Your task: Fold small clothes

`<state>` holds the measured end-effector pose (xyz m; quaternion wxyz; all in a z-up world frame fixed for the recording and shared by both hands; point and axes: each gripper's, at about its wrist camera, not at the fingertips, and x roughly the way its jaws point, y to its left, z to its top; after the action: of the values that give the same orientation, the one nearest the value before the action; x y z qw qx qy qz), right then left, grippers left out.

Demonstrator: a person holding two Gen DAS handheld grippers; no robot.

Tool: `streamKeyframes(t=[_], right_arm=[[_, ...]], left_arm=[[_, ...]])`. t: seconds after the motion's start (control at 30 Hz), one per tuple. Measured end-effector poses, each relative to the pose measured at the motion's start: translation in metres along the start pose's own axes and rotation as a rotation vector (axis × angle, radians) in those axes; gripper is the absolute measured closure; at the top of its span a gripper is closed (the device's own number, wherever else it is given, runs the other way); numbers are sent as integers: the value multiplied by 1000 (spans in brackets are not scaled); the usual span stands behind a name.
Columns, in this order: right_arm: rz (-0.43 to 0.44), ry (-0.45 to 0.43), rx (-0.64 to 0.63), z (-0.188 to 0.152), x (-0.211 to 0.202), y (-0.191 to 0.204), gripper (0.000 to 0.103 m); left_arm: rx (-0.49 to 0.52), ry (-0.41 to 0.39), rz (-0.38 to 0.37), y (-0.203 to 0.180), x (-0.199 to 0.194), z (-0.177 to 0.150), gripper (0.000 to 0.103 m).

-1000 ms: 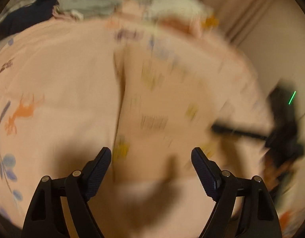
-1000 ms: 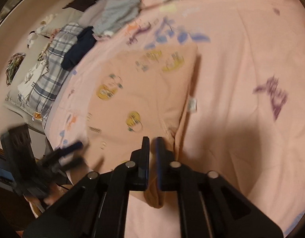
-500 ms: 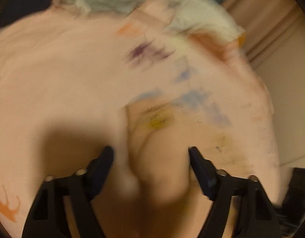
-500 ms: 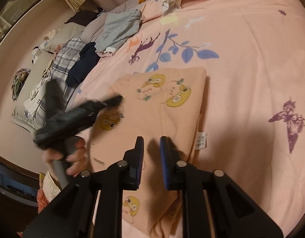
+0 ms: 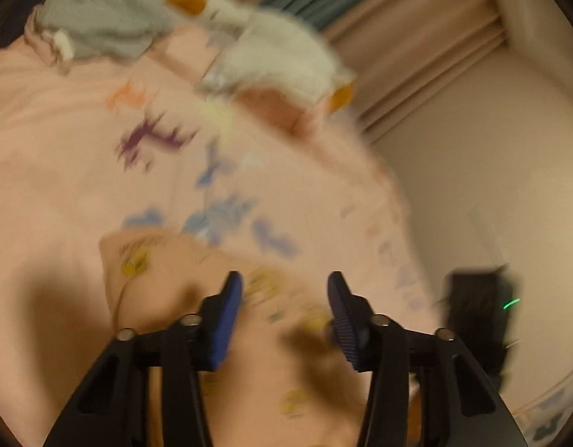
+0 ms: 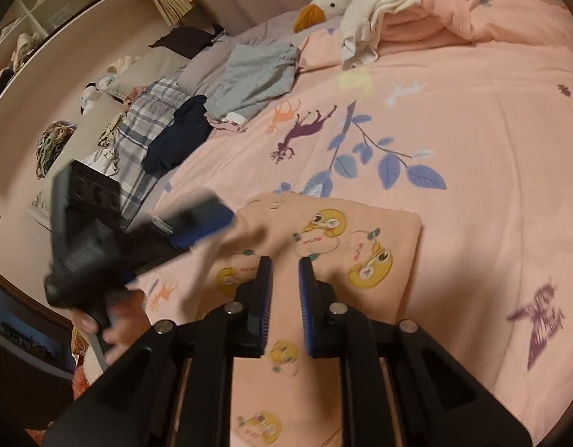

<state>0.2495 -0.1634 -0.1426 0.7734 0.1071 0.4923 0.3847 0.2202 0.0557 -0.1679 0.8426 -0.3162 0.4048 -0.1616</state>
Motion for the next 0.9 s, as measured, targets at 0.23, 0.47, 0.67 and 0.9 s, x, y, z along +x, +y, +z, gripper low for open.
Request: streamKeyframes(t=[0.23,0.47,0.67,0.9], right_arm=[[-67,85,108,-10,24,-48,103],[-52,4,59,0,-4,-13,93],[-157,127,43,-15,23,-9,103],[-113,92,237,-25,11,-38,103]], left_arm=[[-181,60,76,49,3,-3,98],[-95,-114,-56,18,-67,-14,96],[-88,100,182,28,-17,-35,96],[-139,80,138,36,-38,-46,96]])
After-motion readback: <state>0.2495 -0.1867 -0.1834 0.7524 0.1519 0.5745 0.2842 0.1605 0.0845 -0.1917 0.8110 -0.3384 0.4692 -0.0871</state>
